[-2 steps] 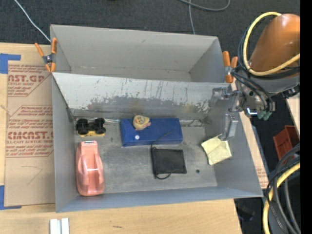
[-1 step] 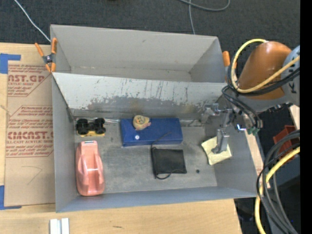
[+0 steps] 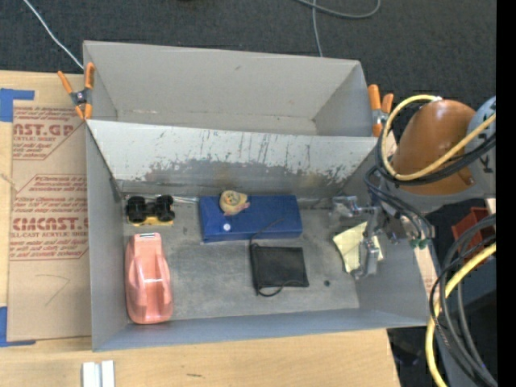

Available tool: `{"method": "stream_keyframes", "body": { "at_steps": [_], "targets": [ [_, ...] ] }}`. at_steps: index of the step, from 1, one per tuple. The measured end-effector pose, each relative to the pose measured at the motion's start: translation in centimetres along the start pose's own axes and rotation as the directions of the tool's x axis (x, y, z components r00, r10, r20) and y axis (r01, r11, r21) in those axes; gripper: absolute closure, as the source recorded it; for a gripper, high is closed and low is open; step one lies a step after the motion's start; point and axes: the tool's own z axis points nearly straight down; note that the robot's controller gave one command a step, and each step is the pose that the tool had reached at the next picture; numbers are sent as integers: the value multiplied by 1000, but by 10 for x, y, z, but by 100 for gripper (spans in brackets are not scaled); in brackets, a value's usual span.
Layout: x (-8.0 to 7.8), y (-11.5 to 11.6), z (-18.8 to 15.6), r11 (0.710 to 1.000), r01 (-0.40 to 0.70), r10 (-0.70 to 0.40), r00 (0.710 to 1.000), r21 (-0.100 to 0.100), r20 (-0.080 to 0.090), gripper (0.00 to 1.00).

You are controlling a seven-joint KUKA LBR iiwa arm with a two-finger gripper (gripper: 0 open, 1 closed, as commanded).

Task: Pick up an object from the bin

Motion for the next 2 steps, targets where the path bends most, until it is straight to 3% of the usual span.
{"method": "stream_keyframes", "body": {
  "at_steps": [1,2],
  "targets": [
    [16,-15,-16,999,-42,42,999,0,3,0],
    [-10,-11,43,996,-84,84,996,-1,2,100]
  ]
}}
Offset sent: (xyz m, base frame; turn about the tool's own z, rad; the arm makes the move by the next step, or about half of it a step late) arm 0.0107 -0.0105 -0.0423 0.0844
